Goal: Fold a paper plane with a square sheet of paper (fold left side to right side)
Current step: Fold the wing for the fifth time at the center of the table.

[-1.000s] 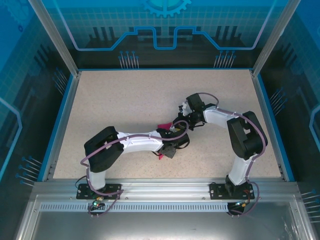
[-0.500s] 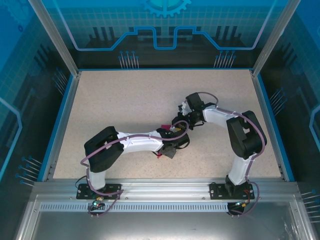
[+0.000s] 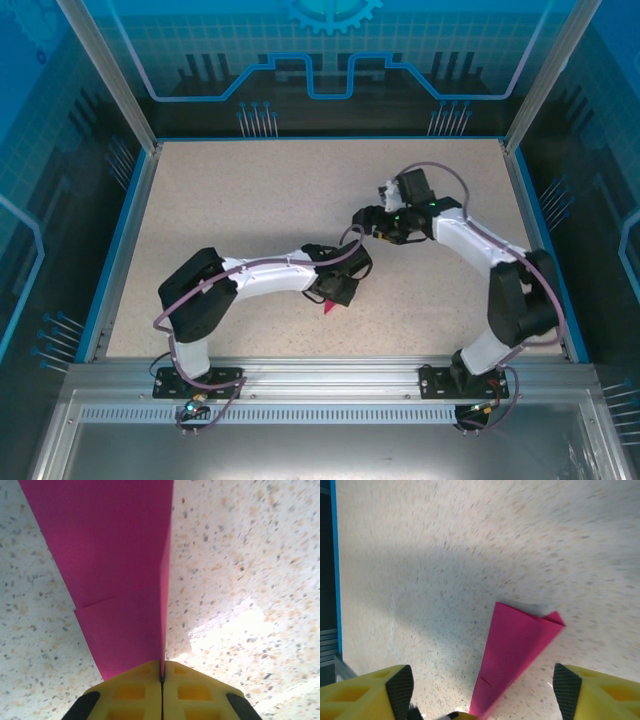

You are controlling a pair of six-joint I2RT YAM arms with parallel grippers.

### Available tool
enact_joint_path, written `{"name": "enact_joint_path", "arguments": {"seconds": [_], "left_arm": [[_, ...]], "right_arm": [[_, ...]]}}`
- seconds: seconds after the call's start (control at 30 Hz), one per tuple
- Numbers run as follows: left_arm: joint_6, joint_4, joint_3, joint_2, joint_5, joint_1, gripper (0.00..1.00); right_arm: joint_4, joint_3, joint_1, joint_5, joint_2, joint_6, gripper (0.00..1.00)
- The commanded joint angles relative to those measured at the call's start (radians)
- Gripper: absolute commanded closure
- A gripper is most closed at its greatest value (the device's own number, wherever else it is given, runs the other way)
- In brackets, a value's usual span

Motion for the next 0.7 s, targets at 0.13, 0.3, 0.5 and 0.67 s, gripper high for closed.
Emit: {"name": "enact_joint_path", "arguments": {"seconds": [0.13,0.3,0.5,0.67], "left_arm": [[-0.006,0.119,0.006,0.005,0.295,0.095,0.94],[-0.024,0.208,-0.001,0.032,0.438,0.151,0.94],[-0.039,0.280,0.003,0.095,0.556,0.208,0.94],[-0.049,0.332,-0.003,0.123,0.614,0.237,0.95]], "right_arm": [[-0.008,-0.181,-0.070,0.058,-0.147,-0.050,0.12],[0.048,-0.274,-0.070,0.023,-0.176,-0.046,0.12],[0.136,-0.342,-0.066,0.011,-0.174,-0.028,0.14],[0.185,-0.368,-0.063,0.000,-0.156,-0.025,0.21]]}}
